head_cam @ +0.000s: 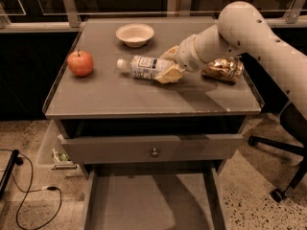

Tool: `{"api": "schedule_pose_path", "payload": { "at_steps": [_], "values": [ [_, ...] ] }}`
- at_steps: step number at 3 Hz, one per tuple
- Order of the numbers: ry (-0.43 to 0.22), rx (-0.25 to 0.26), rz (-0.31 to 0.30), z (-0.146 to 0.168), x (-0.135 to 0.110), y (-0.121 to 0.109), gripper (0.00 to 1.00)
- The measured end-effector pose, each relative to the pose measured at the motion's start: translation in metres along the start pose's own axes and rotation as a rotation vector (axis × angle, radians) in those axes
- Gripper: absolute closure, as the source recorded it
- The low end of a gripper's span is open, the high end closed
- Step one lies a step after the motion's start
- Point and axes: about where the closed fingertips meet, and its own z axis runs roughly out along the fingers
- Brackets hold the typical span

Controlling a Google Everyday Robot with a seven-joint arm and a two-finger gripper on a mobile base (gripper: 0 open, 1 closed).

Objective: Pick blue plastic bottle from middle drawer and place on counter

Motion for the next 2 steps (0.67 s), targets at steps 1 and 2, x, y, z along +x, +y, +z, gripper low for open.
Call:
{"api": "schedule_pose_path", "payload": {
  "at_steps": [1,2],
  "values": [
    [0.000,0.000,0.000,0.0000,0.0000,0.0000,0.58],
    [0.000,0.000,0.000,0.0001,0.0000,0.0000,0.35]
  ]
}}
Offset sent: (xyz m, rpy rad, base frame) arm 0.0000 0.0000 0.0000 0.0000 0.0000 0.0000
